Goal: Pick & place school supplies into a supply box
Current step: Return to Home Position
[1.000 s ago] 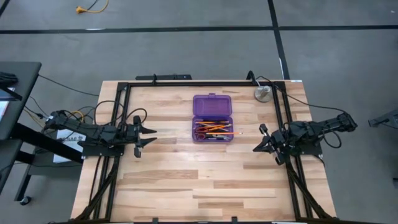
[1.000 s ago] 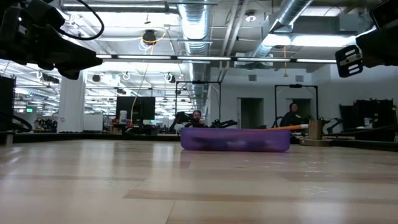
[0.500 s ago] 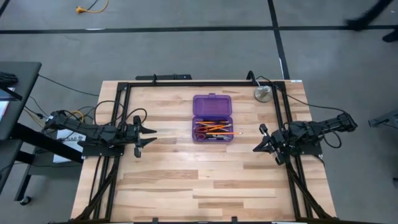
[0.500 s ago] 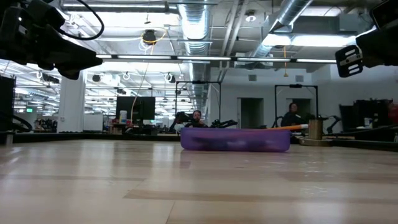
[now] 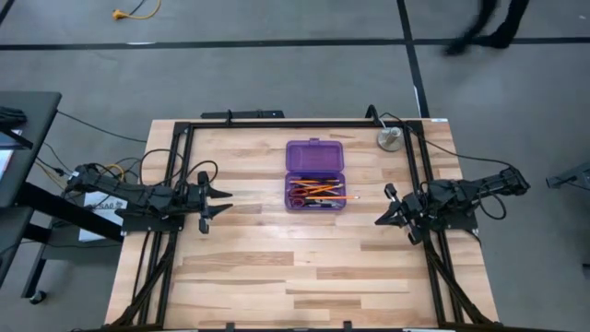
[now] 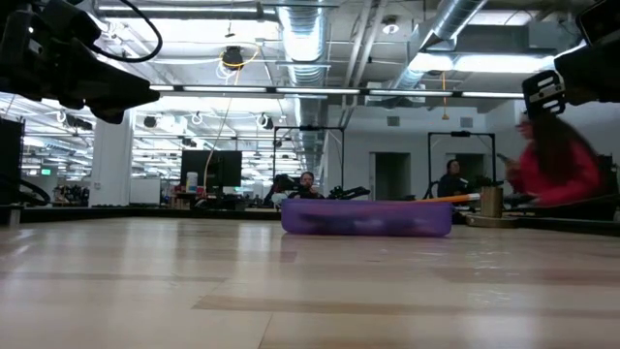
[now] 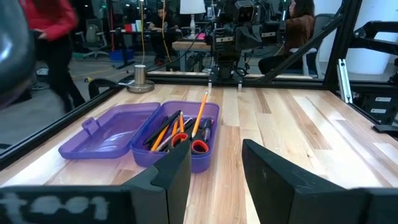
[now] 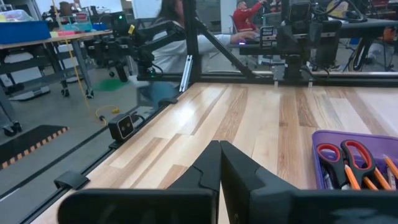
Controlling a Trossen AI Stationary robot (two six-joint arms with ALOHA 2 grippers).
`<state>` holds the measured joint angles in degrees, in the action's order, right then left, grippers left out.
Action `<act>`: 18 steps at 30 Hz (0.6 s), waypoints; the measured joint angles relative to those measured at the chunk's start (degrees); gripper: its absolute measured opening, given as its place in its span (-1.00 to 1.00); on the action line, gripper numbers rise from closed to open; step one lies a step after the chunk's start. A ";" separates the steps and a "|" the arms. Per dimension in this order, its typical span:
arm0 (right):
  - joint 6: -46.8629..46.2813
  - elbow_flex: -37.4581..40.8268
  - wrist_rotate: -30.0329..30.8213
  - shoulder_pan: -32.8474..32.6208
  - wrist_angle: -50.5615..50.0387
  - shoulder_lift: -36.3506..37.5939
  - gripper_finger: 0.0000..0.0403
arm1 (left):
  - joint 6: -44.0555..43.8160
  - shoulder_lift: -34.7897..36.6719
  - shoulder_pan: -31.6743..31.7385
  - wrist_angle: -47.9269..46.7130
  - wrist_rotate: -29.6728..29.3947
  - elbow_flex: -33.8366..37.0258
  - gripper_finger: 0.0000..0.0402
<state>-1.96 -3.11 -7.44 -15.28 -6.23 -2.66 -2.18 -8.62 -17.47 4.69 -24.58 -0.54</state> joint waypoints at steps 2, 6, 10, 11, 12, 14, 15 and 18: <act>0.00 0.00 0.00 0.01 -0.01 0.00 -1.00 | -0.60 0.00 0.00 0.00 0.00 0.00 -0.34; 0.00 0.00 0.00 0.00 -0.01 0.00 -1.00 | -0.63 0.00 -0.01 0.00 0.02 0.00 -0.34; 0.00 0.00 -0.01 -0.01 0.00 0.00 -1.00 | -0.03 0.00 0.00 0.00 0.01 0.00 -0.34; 0.00 0.00 -0.01 -0.01 -0.01 0.00 -1.00 | -0.38 0.00 -0.01 0.00 0.00 0.00 -0.34; 0.00 0.00 -0.02 0.01 -0.01 0.00 -1.00 | -0.52 0.00 0.00 0.00 0.00 0.00 -0.34; 0.00 0.00 -0.01 0.01 -0.01 0.00 -1.00 | -0.48 0.00 0.00 0.00 0.00 0.00 -0.34; 0.00 0.00 0.00 0.00 -0.01 0.00 -1.00 | -0.23 0.00 0.00 0.00 0.00 0.00 -0.34; 0.00 0.00 -0.02 -0.01 -0.01 0.00 -1.00 | 0.03 0.00 0.00 0.00 0.00 0.00 -0.34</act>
<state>-1.96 -3.11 -7.46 -15.29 -6.24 -2.66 -2.15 -8.62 -17.47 4.69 -24.58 -0.54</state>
